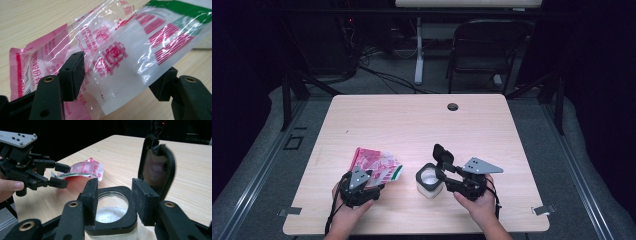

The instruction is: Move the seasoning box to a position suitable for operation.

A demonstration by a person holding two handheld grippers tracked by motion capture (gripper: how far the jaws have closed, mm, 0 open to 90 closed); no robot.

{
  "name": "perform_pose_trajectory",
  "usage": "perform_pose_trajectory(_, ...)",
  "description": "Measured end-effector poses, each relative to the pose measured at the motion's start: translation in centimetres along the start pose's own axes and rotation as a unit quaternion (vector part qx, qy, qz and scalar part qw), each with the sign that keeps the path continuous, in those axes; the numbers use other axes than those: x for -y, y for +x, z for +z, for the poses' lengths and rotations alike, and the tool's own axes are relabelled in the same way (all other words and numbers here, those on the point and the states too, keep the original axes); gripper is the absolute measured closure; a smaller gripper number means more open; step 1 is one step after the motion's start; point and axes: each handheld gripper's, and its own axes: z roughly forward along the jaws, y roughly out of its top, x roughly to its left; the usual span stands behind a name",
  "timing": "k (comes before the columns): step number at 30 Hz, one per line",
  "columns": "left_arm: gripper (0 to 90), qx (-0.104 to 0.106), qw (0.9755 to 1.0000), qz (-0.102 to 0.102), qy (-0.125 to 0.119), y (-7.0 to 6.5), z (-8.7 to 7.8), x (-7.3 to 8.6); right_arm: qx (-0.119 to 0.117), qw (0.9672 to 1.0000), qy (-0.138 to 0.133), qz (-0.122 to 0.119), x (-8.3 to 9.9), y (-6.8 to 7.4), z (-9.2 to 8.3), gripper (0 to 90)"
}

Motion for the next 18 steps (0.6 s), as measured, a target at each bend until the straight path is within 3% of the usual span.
perform_pose_trajectory(6, 37.0, 0.008, 0.9999, 0.007, 0.001, -0.4, 0.2, -0.1, 0.009, 0.9999, 0.000, -0.008, -0.5, -0.3, -0.9, 62.2)
perform_pose_trajectory(18, 38.5, 0.019, 0.9998, 0.008, -0.006, -0.7, 0.2, -0.5, 0.017, 0.9997, -0.003, 0.017, -0.7, -1.5, -2.1, 66.7)
